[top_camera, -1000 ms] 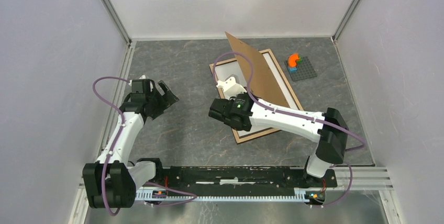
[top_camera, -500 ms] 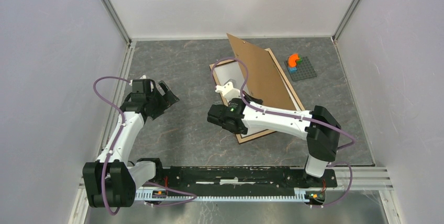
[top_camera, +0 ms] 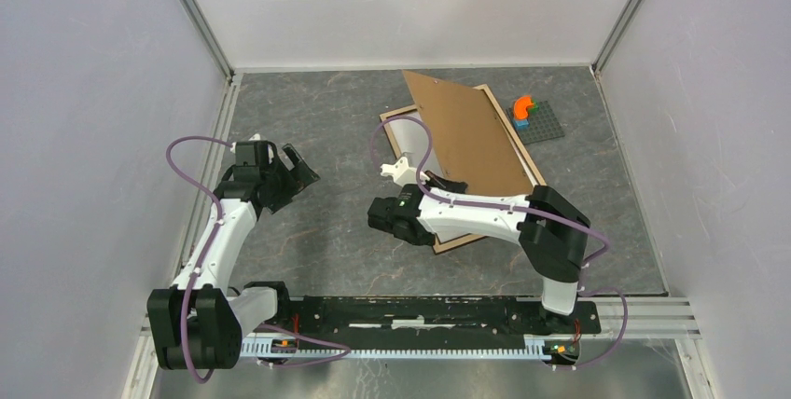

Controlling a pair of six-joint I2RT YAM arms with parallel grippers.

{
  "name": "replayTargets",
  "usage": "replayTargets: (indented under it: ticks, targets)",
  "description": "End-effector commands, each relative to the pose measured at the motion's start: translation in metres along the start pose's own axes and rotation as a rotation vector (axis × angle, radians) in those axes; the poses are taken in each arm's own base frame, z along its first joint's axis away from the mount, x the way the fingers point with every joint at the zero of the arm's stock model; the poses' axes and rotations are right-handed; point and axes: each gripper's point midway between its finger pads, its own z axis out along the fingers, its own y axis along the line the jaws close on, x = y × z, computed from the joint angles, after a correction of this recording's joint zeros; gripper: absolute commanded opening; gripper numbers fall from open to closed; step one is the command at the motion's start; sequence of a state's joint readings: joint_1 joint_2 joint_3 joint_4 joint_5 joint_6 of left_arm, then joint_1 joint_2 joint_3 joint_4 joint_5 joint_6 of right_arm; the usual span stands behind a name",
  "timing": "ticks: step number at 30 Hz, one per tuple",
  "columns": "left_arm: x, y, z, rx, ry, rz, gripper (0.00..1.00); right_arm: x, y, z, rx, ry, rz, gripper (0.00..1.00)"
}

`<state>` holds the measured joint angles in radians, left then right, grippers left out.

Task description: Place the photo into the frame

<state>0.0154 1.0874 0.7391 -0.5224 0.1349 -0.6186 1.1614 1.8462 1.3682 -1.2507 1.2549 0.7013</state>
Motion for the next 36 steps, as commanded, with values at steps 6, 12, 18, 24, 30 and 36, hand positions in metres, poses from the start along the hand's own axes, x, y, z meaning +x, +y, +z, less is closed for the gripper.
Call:
replayTargets:
  ticks: [6,12,18,24,30,36]
  targets:
    - [-0.001,-0.004,-0.001,0.035,-0.015,0.052,1.00,-0.009,0.010,0.006,-0.026,-0.066,-0.070,0.00]
    - [0.000,-0.004,-0.001,0.037,-0.013,0.054,1.00,-0.006,0.022,0.008,-0.051,-0.071,-0.143,0.08]
    - [0.002,-0.007,0.000,0.055,-0.002,0.063,1.00,0.001,0.031,0.010,-0.097,-0.077,-0.190,0.51]
    - [0.025,-0.035,0.002,0.206,0.110,0.135,1.00,0.017,0.047,0.011,-0.296,-0.103,-0.167,0.75]
    - [0.059,-0.072,0.013,0.280,0.208,0.131,0.99,0.027,0.057,0.018,-0.503,-0.118,-0.033,0.88]
    - [0.094,-0.114,0.028,0.260,0.295,0.051,0.97,0.023,0.073,0.006,-0.786,-0.204,0.137,0.98]
